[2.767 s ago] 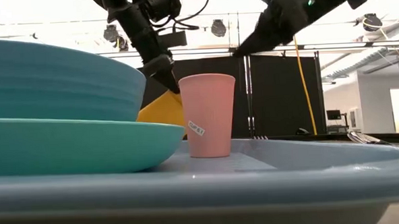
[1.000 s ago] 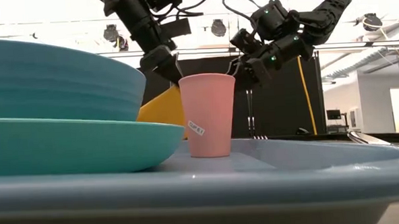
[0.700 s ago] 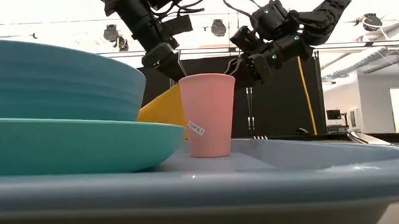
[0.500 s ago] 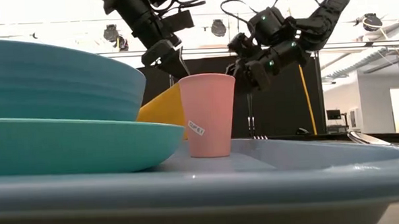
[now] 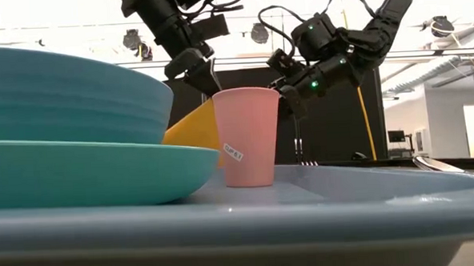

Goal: Set up tray
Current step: Put the yellow table napkin on top of the blue tray to the left of the green plate

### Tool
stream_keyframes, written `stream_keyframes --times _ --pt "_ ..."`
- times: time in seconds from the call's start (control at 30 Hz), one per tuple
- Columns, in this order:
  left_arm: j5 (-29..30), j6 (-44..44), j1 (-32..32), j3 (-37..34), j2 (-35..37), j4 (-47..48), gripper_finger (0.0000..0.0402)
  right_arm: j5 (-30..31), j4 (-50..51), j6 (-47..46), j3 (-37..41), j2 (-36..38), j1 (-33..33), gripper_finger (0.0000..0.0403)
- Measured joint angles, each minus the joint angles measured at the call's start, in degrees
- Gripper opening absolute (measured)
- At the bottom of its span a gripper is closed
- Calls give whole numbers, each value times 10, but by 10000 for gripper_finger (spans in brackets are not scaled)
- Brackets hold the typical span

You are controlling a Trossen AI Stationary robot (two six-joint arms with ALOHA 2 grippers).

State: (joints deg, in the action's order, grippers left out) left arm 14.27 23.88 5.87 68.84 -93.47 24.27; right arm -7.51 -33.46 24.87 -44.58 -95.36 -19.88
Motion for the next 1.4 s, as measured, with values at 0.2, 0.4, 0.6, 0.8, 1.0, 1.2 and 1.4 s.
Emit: stream_keyframes --times 0.2,0.4,0.6,0.8,1.0,1.2,1.4 --pt "-8 1 -12 0 0 0 0 -19 3 0 0 0 0 259" --pt "8 11 -19 0 0 -5 0 -48 6 3 0 0 0 259" --pt "9 15 -19 0 3 -15 0 -77 4 -2 0 0 0 258" --pt "8 19 -22 0 4 -23 0 -78 2 -3 0 0 0 242" --pt "13 17 -22 0 4 -26 0 -78 10 -13 0 0 0 200" --pt "36 15 -22 0 4 -31 0 -78 21 -19 0 0 0 95" --pt "72 5 -21 0 4 -30 0 -77 22 -18 0 2 0 10"
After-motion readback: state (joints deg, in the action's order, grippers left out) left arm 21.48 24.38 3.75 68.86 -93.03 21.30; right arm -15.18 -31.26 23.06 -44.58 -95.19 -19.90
